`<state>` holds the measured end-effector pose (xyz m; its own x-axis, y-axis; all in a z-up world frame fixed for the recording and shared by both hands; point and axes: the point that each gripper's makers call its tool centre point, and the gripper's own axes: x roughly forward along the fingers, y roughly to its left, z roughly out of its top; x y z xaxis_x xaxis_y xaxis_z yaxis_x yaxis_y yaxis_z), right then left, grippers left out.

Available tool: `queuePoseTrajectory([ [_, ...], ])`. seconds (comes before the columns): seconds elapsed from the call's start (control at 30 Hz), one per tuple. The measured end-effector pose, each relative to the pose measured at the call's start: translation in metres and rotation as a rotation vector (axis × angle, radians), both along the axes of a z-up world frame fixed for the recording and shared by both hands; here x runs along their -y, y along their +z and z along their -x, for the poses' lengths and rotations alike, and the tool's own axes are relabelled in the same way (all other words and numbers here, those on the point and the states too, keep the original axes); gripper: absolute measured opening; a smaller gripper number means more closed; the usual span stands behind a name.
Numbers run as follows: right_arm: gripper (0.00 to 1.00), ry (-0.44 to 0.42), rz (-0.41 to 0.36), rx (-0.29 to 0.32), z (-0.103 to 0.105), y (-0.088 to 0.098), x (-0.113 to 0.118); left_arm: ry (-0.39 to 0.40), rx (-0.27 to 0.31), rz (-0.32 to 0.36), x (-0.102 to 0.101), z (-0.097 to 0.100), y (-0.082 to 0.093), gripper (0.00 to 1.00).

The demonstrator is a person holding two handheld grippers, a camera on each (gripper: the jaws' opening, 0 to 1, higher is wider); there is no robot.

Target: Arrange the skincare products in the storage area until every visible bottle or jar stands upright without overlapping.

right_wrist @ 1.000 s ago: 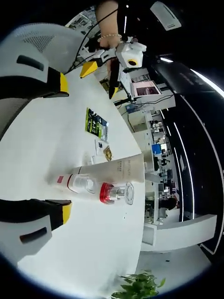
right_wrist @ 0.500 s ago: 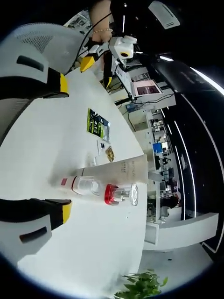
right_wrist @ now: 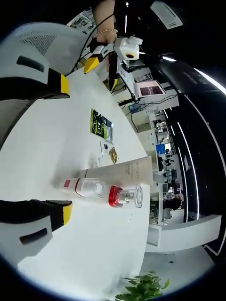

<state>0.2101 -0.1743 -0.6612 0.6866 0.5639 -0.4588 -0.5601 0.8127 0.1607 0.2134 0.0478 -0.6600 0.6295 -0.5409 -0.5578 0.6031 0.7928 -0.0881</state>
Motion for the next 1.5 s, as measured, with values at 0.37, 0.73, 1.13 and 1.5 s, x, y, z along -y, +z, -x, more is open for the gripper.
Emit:
queuePoseTrajectory([
  [0.37,0.86,-0.017,0.013,0.012,-0.002,0.001,0.003,-0.091,0.019,-0.033,0.045,-0.034,-0.006,0.93],
  [0.73,0.85,-0.014,0.029,0.006,-0.002,-0.001,0.003,-0.152,0.011,-0.075,0.074,-0.063,-0.018,0.75],
  [1.13,0.85,-0.034,0.052,-0.004,-0.003,-0.006,0.008,-0.210,0.014,-0.095,0.099,-0.095,-0.033,0.68],
  [1.5,0.84,-0.048,0.080,-0.012,-0.004,-0.009,0.011,-0.227,0.009,-0.103,0.120,-0.125,-0.055,0.58],
])
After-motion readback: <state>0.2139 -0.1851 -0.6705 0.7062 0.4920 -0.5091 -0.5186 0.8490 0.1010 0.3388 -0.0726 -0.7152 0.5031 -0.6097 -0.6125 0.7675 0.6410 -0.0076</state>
